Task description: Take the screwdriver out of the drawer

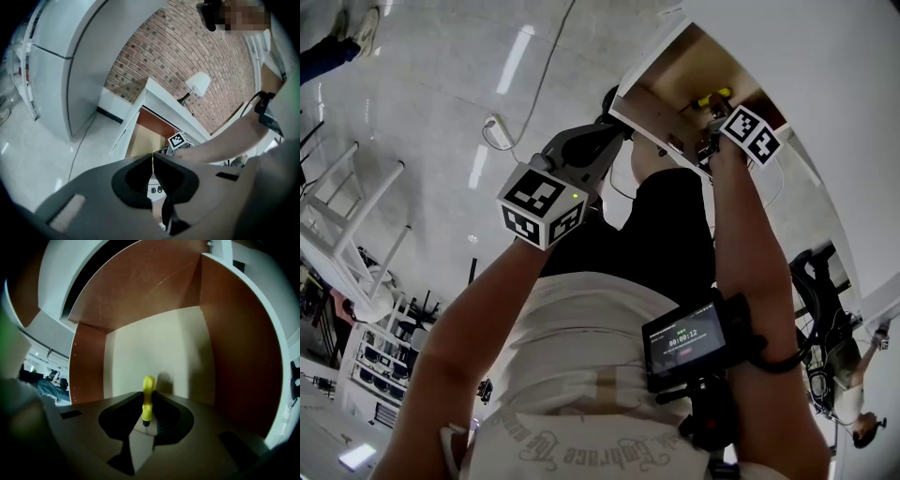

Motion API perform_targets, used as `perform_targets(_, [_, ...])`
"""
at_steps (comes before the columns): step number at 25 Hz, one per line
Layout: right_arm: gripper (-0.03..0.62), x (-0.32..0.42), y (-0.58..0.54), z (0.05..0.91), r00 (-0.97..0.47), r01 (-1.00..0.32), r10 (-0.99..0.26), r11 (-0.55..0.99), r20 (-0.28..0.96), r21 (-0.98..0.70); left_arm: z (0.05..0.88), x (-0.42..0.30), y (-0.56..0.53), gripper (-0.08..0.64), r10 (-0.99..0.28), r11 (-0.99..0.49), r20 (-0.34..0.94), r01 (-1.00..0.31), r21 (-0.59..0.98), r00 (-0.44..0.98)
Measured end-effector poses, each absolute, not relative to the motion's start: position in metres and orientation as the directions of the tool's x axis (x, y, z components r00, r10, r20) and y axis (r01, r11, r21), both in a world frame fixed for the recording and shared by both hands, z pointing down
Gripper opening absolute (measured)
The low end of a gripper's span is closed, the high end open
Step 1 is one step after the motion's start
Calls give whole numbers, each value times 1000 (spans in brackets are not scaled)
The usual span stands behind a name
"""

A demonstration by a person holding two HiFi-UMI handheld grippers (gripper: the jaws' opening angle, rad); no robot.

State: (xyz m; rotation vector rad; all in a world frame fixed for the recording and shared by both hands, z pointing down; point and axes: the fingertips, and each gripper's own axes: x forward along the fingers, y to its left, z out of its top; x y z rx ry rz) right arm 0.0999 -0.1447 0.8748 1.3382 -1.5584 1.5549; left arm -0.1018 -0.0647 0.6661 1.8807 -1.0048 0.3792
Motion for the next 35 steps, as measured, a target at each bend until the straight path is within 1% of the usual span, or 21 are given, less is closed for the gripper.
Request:
perform_targets(11, [57, 89, -136, 846, -389, -893, -288, -116, 875, -436, 647, -97, -60, 14, -478, -278, 609, -767, 579, 633])
perform_targets(14, [57, 87, -134, 826, -403, -889, -310, -91, 861, -449, 631, -94, -58, 14, -474, -305, 604, -763, 569, 640])
perform_targets(19, [57, 105, -125, 790, -420, -885, -338, -53, 842, -463, 602, -74, -51, 14, -470, -347, 604, -763, 545, 644])
perform_targets(29, [57, 99, -119, 776, -444, -885, -342, 26, 828, -464, 586, -73, -54, 14, -477, -378, 593, -761, 528, 648])
perform_targets(35, [57, 83, -124, 765, -470, -878, -344, 86, 813, -471, 587, -80, -58, 14, -474, -389, 591, -757, 525, 653])
